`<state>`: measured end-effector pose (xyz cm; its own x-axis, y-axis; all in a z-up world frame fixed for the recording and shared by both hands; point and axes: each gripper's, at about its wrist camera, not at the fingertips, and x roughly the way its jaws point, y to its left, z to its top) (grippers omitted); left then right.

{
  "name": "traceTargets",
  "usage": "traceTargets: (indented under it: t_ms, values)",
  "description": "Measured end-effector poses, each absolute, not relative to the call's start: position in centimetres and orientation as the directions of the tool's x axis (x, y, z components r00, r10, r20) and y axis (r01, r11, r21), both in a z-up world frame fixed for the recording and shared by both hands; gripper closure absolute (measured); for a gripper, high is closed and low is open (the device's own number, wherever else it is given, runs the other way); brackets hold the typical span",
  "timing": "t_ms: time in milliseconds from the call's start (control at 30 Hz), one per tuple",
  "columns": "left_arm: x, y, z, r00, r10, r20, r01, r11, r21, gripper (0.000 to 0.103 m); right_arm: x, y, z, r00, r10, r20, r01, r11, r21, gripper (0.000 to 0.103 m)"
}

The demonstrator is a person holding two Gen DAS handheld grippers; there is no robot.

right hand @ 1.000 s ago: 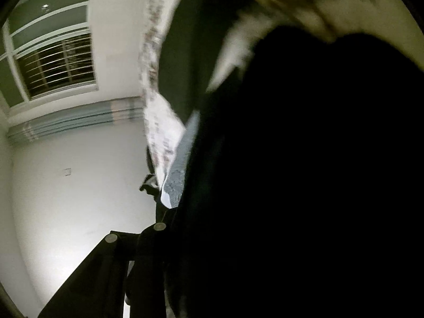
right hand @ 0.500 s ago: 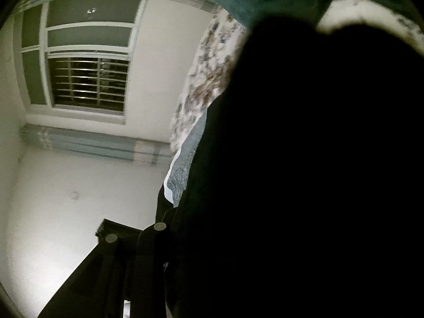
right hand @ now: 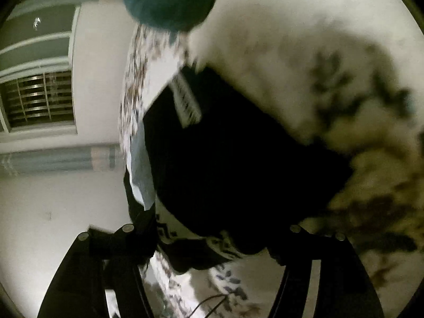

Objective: Fold small clothes

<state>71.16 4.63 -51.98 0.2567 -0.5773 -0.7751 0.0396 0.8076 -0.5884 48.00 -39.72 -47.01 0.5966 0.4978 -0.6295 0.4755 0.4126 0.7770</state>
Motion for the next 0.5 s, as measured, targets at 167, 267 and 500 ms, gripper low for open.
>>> traceTargets:
  t_ms: [167,267,500]
  values:
    - [70.4,4.1,-53.1,0.264,-0.501,-0.824,0.043,0.860,-0.508,0.055,46.0,-42.7,-47.8,0.495,0.386,-0.778,0.501,0.605,0.619,0.076]
    - [70.0,4.0,-53.4,0.260,-0.461,-0.848,0.020,0.881,-0.473,0.034,46.6,-42.9,-49.0,0.406,0.314,-0.858,0.487,0.720,0.494,0.074]
    - [68.2,1.2,-49.8,0.328,-0.225,-0.917,0.067,0.974,-0.215,0.010,49.3,-39.3,-44.1,0.302,-0.059,-0.952,0.415,0.907,0.075,0.000]
